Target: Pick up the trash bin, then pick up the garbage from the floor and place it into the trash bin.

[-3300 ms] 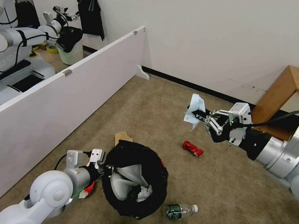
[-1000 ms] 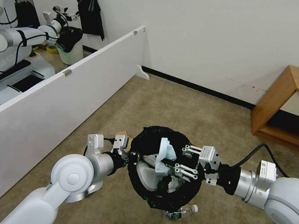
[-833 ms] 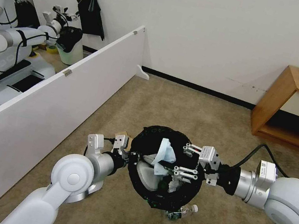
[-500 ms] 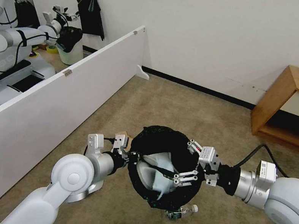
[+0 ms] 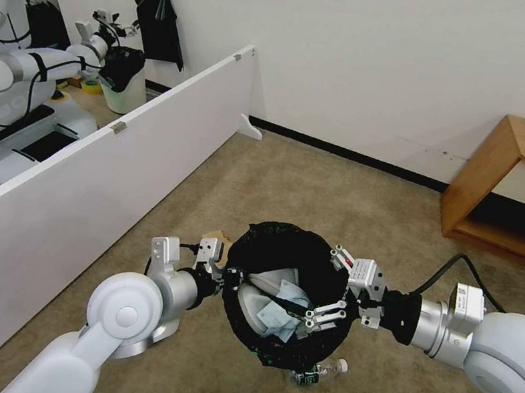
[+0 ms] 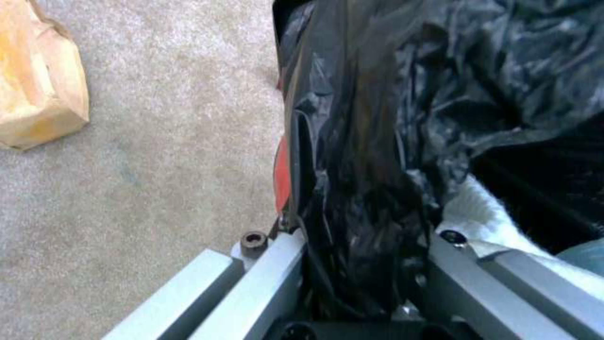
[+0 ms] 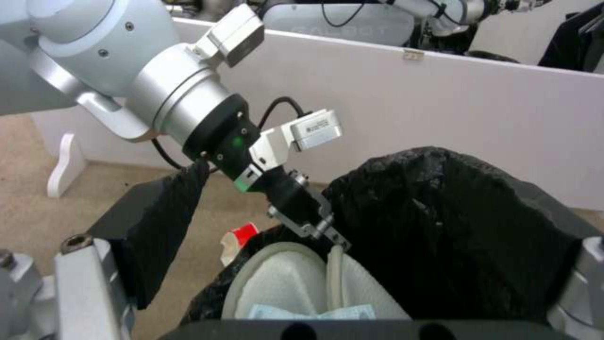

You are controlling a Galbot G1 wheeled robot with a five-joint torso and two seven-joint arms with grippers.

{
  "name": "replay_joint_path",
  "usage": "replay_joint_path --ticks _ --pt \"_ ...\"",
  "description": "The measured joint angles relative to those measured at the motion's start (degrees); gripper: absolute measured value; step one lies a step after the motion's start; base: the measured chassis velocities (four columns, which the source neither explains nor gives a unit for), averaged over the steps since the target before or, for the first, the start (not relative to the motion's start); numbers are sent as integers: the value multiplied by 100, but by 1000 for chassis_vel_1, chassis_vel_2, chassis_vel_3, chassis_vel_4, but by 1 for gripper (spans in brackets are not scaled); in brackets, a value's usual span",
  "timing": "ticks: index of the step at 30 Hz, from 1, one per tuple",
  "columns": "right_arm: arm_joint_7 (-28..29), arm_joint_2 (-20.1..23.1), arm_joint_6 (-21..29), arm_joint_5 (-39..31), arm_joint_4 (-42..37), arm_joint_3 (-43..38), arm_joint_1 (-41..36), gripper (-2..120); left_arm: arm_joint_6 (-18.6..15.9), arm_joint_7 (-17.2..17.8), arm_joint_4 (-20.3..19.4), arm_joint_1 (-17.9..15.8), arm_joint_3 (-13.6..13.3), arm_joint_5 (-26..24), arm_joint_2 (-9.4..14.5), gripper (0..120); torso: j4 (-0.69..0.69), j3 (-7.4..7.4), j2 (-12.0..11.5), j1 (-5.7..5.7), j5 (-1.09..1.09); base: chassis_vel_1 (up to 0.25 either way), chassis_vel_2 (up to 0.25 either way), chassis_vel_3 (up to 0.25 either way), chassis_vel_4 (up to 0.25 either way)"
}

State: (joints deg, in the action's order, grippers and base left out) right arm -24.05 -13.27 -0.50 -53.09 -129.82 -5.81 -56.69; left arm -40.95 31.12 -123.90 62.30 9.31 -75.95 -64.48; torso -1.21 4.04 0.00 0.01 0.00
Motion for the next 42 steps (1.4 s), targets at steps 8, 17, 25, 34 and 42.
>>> replay_joint_path --ticks 8,17,25,34,42 --pt "62 -28 -5 -30 5 -38 37 95 -9 -20 -22 153 103 115 3 0 -1 0 0 0 0 0 0 0 0" --pt "72 -65 -60 -46 117 -114 57 95 -15 -215 -125 850 526 752 30 0 1 0 0 0 0 0 0 0 0" --pt "57 -100 -61 -7 314 -131 40 95 15 -381 -140 1268 793 1446 -44 0 0 0 0 0 0 0 0 0 0" --pt "-305 -71 -73 136 890 -100 -41 95 68 -383 43 1533 891 2299 -210 0 -1 0 0 0 0 0 0 0 0" --pt "-803 5 227 280 1598 134 -85 98 145 -383 127 1857 1087 2838 -404 0 0 0 0 0 1 0 0 0 0"
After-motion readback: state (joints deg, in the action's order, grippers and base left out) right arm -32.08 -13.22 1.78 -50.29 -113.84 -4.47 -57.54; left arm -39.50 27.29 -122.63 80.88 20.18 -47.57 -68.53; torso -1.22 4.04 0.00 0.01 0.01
